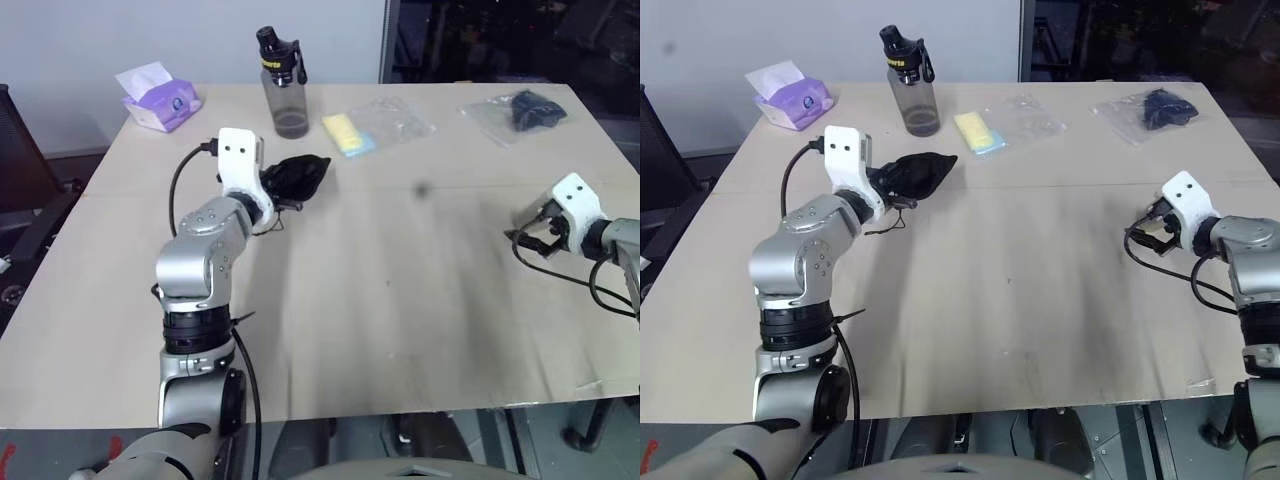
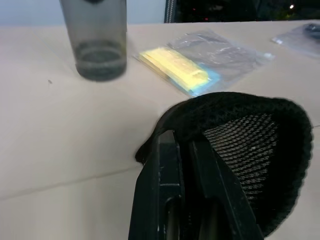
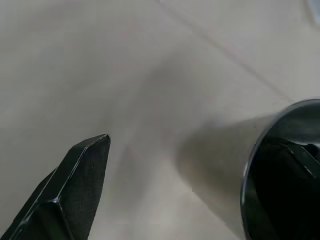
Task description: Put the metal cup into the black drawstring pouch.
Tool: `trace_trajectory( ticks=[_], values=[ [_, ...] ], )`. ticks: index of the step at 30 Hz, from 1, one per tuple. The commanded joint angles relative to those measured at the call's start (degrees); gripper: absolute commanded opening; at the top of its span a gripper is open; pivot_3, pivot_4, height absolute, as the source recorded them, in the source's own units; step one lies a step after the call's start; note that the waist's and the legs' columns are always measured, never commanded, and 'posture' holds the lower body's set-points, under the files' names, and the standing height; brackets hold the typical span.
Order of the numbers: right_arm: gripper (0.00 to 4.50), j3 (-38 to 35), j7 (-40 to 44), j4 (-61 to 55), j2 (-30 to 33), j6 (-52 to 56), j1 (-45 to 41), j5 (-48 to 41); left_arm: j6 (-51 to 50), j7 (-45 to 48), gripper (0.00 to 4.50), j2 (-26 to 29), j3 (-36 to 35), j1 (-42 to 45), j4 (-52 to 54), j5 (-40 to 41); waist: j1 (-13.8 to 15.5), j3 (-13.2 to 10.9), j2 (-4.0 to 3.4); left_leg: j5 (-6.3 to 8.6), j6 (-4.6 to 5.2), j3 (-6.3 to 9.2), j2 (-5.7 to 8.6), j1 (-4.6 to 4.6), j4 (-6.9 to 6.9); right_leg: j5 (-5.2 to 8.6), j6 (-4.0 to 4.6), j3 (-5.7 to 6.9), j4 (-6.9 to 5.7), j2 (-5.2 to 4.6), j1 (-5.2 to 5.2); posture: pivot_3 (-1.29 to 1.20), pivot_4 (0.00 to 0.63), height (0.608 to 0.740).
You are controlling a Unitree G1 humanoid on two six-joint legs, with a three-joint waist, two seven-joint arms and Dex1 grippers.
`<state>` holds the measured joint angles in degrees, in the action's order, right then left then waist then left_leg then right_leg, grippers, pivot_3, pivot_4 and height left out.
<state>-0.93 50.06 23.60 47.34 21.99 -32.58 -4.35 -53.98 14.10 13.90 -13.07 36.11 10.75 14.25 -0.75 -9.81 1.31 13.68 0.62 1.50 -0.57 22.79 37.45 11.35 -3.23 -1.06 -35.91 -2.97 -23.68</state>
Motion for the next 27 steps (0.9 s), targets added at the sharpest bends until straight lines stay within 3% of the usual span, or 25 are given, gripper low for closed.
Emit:
trace_trajectory(
  ticks=[1, 8, 12, 20, 27],
  values=[
    [3.37, -0.86, 0.94, -0.58, 1.85, -0.63, -1.62, 0.15, -0.79, -1.29, 0.0, 0.2, -1.28, 1.0, 2.98, 1.63, -0.07, 0.0, 0.0, 0.0, 0.0, 0.01, 0.0, 0.0, 0.0, 0.0, 0.0, 0.0, 0.0, 0.01, 0.0, 0.0, 0.15, 0.74],
    [0.03, -2.37, -0.93, -3.62, 1.77, -0.55, 0.51, -0.35, -2.93, -2.31, 0.0, -0.42, -1.68, 1.39, 2.37, 4.63, -0.02, 0.0, 0.0, -0.01, -0.01, 0.04, -0.03, -0.04, 0.0, 0.0, 0.0, 0.0, -0.05, 0.06, 0.0, 0.0, 0.15, 0.74],
    [0.03, -3.08, -1.56, -11.39, 0.43, -3.6, 2.21, -1.94, -4.23, -1.81, 0.0, -1.34, -2.02, 1.63, 1.55, 7.31, 0.01, 0.0, 0.0, 0.0, -0.01, 0.02, -0.02, -0.02, 0.01, 0.0, 0.0, -0.02, -0.03, 0.05, 0.0, 0.0, 0.15, 0.74],
    [0.03, -0.42, -3.64, -40.87, -14.78, 1.9, -1.77, -16.37, -8.66, -2.02, 0.0, -4.3, -3.18, 3.7, -0.27, 12.58, -0.64, -0.05, -0.03, -0.01, -0.02, 0.29, -0.05, -0.05, 0.01, 0.0, -0.01, 0.15, -0.2, 0.11, -0.02, 0.0, 0.15, 0.74],
    [0.03, 9.83, -5.4, -42.08, -22.99, -6.3, 2.03, -10.5, -11.56, -3.38, 0.0, -6.89, -5.65, 5.73, -0.6, 17.23, 0.35, -0.04, -0.01, -0.03, -0.06, 0.32, 0.04, 0.04, 0.02, 0.0, 0.0, 0.22, -0.14, 0.0, -0.01, 0.0, 0.15, 0.74]
  ],
)
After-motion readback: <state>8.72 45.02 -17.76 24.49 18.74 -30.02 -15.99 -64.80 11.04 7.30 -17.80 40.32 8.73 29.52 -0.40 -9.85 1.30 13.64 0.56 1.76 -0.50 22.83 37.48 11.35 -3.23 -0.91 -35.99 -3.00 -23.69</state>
